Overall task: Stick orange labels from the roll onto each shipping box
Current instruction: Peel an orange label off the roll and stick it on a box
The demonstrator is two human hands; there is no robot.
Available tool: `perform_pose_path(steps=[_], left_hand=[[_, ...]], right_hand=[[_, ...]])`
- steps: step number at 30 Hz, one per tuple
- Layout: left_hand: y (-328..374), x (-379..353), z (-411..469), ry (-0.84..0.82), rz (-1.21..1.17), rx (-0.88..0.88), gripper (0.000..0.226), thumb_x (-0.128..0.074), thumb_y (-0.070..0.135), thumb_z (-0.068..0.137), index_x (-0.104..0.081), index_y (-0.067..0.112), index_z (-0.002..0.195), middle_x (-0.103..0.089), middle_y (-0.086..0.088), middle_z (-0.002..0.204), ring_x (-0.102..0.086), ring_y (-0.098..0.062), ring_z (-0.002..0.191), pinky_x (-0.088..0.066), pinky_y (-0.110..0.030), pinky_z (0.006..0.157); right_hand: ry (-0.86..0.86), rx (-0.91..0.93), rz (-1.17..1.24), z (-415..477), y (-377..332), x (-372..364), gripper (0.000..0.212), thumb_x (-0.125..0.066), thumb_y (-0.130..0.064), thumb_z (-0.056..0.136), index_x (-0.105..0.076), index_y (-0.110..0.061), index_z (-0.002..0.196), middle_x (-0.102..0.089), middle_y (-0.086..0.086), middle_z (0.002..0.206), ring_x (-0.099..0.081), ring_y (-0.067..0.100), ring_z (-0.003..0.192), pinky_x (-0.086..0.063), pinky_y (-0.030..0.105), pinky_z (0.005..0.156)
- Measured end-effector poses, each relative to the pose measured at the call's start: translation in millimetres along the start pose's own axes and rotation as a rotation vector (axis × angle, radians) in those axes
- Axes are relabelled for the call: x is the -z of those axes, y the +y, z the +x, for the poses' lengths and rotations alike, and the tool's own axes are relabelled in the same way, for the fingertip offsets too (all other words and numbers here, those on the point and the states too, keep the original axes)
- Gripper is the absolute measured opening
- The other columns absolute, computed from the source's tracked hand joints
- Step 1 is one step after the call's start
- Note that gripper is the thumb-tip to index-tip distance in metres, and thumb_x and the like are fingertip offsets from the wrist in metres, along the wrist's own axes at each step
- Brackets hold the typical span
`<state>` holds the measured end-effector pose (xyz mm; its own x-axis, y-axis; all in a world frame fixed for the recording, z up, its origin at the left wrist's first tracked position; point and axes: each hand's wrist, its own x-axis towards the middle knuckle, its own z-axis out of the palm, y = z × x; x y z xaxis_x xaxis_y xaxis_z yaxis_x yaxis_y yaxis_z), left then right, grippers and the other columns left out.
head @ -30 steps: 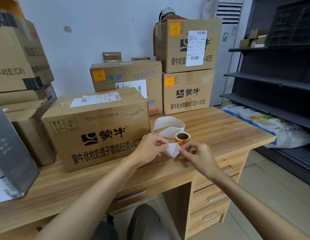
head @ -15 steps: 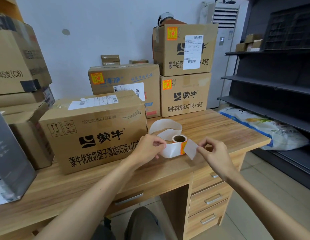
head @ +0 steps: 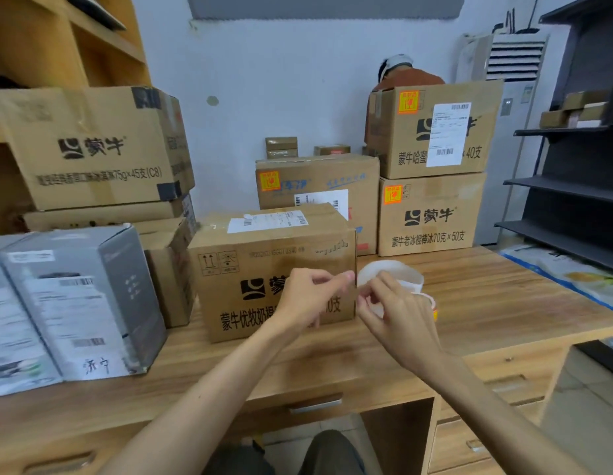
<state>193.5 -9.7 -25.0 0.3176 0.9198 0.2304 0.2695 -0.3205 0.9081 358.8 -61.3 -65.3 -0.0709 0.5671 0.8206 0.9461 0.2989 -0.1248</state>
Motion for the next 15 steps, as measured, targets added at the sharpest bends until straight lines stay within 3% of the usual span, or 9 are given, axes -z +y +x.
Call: perform_pose_path(steps=[3, 6, 9, 12, 15], left_hand=[[-6, 25, -6, 0.077, -0.005, 0.055, 0.023, -0.072, 0.035, 0.093, -0.08, 0.013, 0.087, -0.05, 0.014, 0.041, -0.038, -0.008, 0.04, -0.036, -0.026, 0.04], [-16, 55, -11, 0.113, -0.02, 0.066, 0.019, -0.071, 0.028, 0.094, -0.078, 0.016, 0.082, -0.045, -0.002, 0.051, -0.035, -0.013, 0.037, -0.035, -0.025, 0.037], [-25, 87, -18, 0.098, -0.002, 0.023, 0.015, -0.069, 0.028, 0.096, -0.076, 0.019, 0.086, -0.044, -0.008, 0.058, -0.035, -0.014, 0.036, -0.035, -0.023, 0.035], [-30, 115, -28, 0.057, 0.034, -0.02, 0.012, -0.069, 0.026, 0.096, -0.074, 0.017, 0.092, -0.046, -0.007, 0.058, -0.038, -0.015, 0.039, -0.037, -0.023, 0.035], [-33, 136, -37, 0.038, 0.06, -0.043, 0.013, -0.07, 0.026, 0.095, -0.074, 0.013, 0.095, -0.049, -0.004, 0.058, -0.044, -0.012, 0.043, -0.039, -0.023, 0.036]], right_hand=[[0.006, 0.116, -0.031, 9, -25, -14, 0.018, -0.054, -0.03, 0.091, -0.055, -0.015, 0.081, -0.051, -0.001, 0.081, -0.05, 0.022, 0.048, -0.027, 0.03, 0.036], [-0.021, 0.123, 0.096, 17, -42, -22, 0.025, -0.058, -0.042, 0.092, -0.06, -0.019, 0.084, -0.052, -0.007, 0.082, -0.054, 0.017, 0.056, -0.039, 0.036, 0.039], [-0.047, -0.053, 0.324, 28, -54, -25, 0.023, -0.062, -0.049, 0.09, -0.063, -0.027, 0.082, -0.057, -0.013, 0.083, -0.058, 0.007, 0.07, -0.048, 0.035, 0.053], [-0.13, -0.273, 0.57, 44, -63, -30, 0.015, -0.07, -0.04, 0.087, -0.068, -0.029, 0.078, -0.065, -0.013, 0.082, -0.06, 0.003, 0.078, -0.049, 0.03, 0.067], [-0.272, -0.385, 0.831, 56, -75, -37, 0.008, -0.075, -0.028, 0.087, -0.074, -0.024, 0.08, -0.069, -0.012, 0.076, -0.059, -0.002, 0.066, -0.042, 0.014, 0.06]])
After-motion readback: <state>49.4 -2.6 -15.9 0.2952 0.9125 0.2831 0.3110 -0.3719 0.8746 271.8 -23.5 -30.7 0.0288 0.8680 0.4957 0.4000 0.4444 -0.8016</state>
